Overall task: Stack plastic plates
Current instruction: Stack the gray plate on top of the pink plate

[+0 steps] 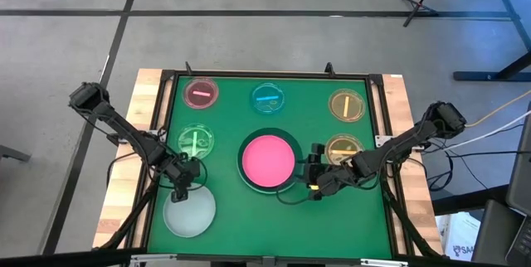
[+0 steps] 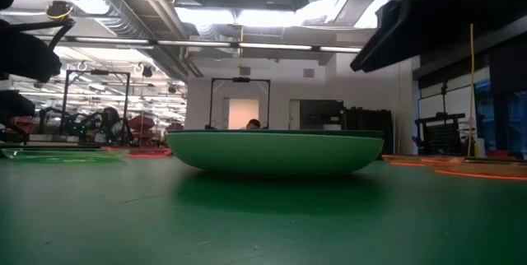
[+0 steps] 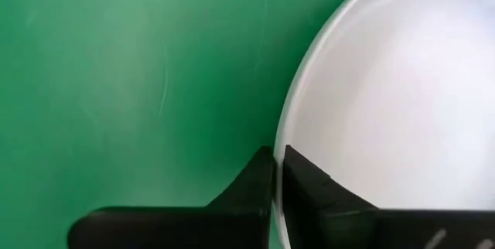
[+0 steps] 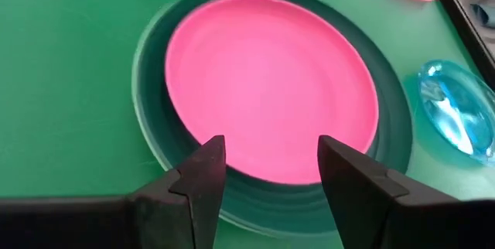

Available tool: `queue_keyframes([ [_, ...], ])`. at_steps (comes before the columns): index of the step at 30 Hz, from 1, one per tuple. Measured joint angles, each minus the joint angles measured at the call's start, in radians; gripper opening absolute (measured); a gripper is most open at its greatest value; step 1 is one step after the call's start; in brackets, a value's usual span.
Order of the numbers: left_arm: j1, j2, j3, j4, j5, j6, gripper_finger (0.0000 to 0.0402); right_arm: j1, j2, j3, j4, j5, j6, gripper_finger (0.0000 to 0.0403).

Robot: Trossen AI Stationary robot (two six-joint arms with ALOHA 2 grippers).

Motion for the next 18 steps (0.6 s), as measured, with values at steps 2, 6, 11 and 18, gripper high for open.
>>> queue_keyframes([
  [2,0.011,0.0,0.019,-0.008,0.007,0.0,0.0012,0.002,-0.002,0.024,-0.019,-0.009,-0.012,0.0193],
  [6,0.031,0.0,0.088,-0.009,0.011,0.0,0.001,0.026,-0.021,0.062,-0.068,-0.013,-0.003,0.0193],
  [11,0.071,0.0,0.197,-0.013,-0.011,0.012,0.0006,0.083,-0.076,0.074,-0.122,-0.005,0.02,0.0193],
  [18,0.149,-0.001,0.337,-0.009,-0.22,0.09,0.0014,0.149,-0.133,0.075,-0.223,0.047,0.125,0.0193],
])
